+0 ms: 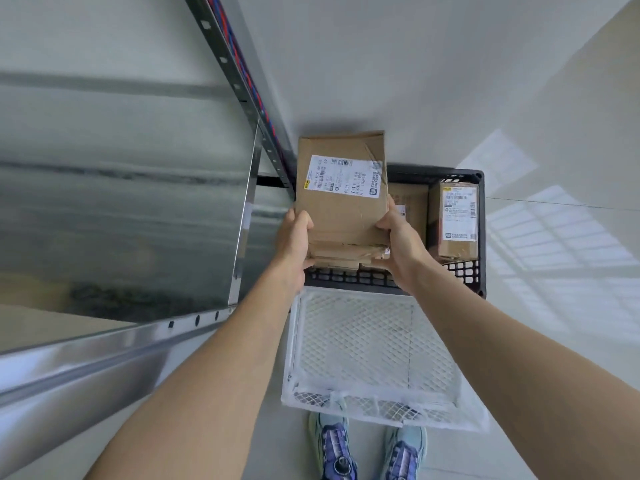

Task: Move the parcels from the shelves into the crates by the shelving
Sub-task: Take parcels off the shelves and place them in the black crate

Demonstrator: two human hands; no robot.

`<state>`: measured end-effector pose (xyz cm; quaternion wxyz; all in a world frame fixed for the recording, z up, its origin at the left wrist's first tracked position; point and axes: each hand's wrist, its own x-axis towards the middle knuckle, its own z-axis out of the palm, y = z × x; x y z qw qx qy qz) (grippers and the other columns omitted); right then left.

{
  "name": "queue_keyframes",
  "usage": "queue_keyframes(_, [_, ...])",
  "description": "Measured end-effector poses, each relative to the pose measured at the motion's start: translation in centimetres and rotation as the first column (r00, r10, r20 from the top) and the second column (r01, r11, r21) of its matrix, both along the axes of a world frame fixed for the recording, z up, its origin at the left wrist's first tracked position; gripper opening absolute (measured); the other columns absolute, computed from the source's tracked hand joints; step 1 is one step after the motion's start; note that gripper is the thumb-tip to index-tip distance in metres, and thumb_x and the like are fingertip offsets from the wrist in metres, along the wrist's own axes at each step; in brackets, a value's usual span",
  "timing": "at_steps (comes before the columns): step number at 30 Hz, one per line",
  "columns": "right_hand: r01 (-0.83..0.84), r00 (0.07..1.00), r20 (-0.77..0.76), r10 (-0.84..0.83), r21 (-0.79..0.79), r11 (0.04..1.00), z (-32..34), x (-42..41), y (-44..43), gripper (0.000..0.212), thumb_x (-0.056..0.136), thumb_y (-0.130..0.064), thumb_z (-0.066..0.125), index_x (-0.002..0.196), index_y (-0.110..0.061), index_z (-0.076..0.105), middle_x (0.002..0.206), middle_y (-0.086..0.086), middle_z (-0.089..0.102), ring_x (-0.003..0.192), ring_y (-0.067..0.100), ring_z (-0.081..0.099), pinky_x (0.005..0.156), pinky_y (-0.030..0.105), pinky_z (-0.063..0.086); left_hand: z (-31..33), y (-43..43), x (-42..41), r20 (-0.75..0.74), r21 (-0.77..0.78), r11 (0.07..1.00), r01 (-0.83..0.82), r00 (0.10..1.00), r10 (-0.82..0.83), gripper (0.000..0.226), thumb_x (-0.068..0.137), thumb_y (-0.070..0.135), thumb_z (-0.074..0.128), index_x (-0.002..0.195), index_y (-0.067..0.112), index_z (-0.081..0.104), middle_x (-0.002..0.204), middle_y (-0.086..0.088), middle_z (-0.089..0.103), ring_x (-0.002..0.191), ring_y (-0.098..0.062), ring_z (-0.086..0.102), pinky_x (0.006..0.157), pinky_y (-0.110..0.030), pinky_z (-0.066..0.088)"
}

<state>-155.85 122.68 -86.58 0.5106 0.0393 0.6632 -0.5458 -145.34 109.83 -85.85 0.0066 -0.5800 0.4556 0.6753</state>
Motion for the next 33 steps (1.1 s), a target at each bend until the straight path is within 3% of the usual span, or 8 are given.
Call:
queue_keyframes(9, [-0.055, 0.998, 0.005, 0.055, 0.037, 0.998, -8.0, 1.1, -1.3, 0.070, 0.095, -0.012, 0.033, 0.149, -0.057, 0.030, 0.138, -0.012, 0.052, 0.124, 0.017, 0.049, 0.110, 0.056, 0.036, -8.1, -1.1, 1.6, 0.053, -0.068, 0.994, 0.080, 0.996, -0.076, 0.081, 0.077, 0.028, 0.058, 0.152, 0.049, 0.036, 0.143, 0.015, 0.056, 0.128, -0.014, 0.055, 0.114, -0.048, 0.040])
queue_keyframes(15, [-0.029, 0.999, -0.012, 0.030, 0.047, 0.998, -10.3, 1.3, -1.4, 0.069, 0.094, -0.012, 0.035, 0.145, -0.060, 0.034, 0.128, -0.022, 0.056, 0.128, 0.021, 0.047, 0.115, 0.057, 0.033, -10.2, -0.8, 2.1, 0.037, -0.088, 0.992, 0.093, 0.995, -0.090, 0.076, 0.089, 0.015, 0.057, 0.157, 0.039, 0.032, 0.142, 0.013, 0.058, 0.127, -0.011, 0.055, 0.115, -0.041, 0.040])
queue_keyframes(18, [-0.023, 0.998, -0.052, 0.025, 0.052, 0.998, -11.3, 1.4, -1.4, 0.065, 0.096, -0.017, 0.035, 0.147, -0.057, 0.035, 0.139, -0.017, 0.055, 0.133, 0.019, 0.046, 0.118, 0.053, 0.031, -10.7, -0.5, 2.3, 0.055, -0.150, 0.984, 0.092, 0.995, -0.085, 0.072, 0.093, 0.009, 0.053, 0.158, 0.034, 0.034, 0.143, 0.010, 0.057, 0.125, -0.012, 0.057, 0.114, -0.038, 0.043])
queue_keyframes(23, [-0.044, 0.997, -0.060, 0.050, 0.091, 0.995, -13.0, 2.5, -1.1, 0.055, 0.102, -0.061, 0.033, 0.154, -0.059, 0.015, 0.165, -0.013, 0.026, 0.151, 0.021, 0.027, 0.121, 0.059, 0.025, -11.7, -0.1, 3.1, 0.088, -0.236, 0.964, 0.120, 0.991, -0.101, 0.080, 0.099, 0.009, 0.053, 0.162, 0.041, 0.016, 0.136, 0.012, 0.053, 0.096, 0.004, 0.056, 0.084, -0.016, 0.043])
queue_keyframes(25, [-0.016, 0.996, -0.082, 0.027, 0.133, 0.991, -13.5, 2.2, -1.3, 0.056, 0.103, -0.063, 0.030, 0.156, -0.057, 0.013, 0.167, -0.012, 0.024, 0.152, 0.022, 0.025, 0.121, 0.059, 0.027, -11.9, 0.2, 3.4, 0.117, -0.258, 0.945, 0.200, 0.978, -0.175, 0.082, 0.101, 0.008, 0.052, 0.161, 0.047, 0.011, 0.134, 0.014, 0.048, 0.092, 0.007, 0.054, 0.067, -0.007, 0.042])
queue_keyframes(27, [-0.024, 0.993, -0.112, 0.045, 0.179, 0.984, -13.7, 1.7, -1.4, 0.057, 0.104, -0.061, 0.029, 0.158, -0.053, 0.011, 0.167, -0.007, 0.025, 0.151, 0.025, 0.027, 0.119, 0.058, 0.031, -12.2, 0.6, 3.4, 0.131, -0.337, 0.897, 0.288, 0.957, -0.258, 0.083, 0.101, 0.005, 0.051, 0.161, 0.048, 0.013, 0.150, 0.008, 0.040, 0.120, -0.006, 0.054, 0.085, -0.010, 0.049])
queue_keyframes(29, [-0.042, 0.987, -0.142, 0.072, 0.201, 0.979, -14.0, 1.4, -1.4, 0.057, 0.106, -0.057, 0.028, 0.160, -0.048, 0.011, 0.166, -0.003, 0.026, 0.150, 0.027, 0.029, 0.118, 0.056, 0.033, -12.4, 1.0, 3.2, 0.146, -0.390, 0.849, 0.357, 0.934, -0.326, 0.082, 0.101, 0.004, 0.049, 0.161, 0.047, 0.012, 0.163, 0.000, 0.027, 0.145, -0.018, 0.037, 0.116, -0.034, 0.040])
queue_keyframes(33, [-0.005, 0.990, -0.137, 0.037, 0.225, 0.974, -14.1, 1.1, -1.4, 0.055, 0.107, -0.053, 0.032, 0.160, -0.046, 0.018, 0.162, -0.002, 0.033, 0.145, 0.028, 0.036, 0.113, 0.055, 0.042, -12.3, 1.3, 2.6, 0.192, -0.387, 0.837, 0.387, 0.922, -0.337, 0.082, 0.102, 0.007, 0.047, 0.160, 0.050, 0.009, 0.166, 0.000, 0.021, 0.147, -0.022, 0.033, 0.121, -0.045, 0.035])
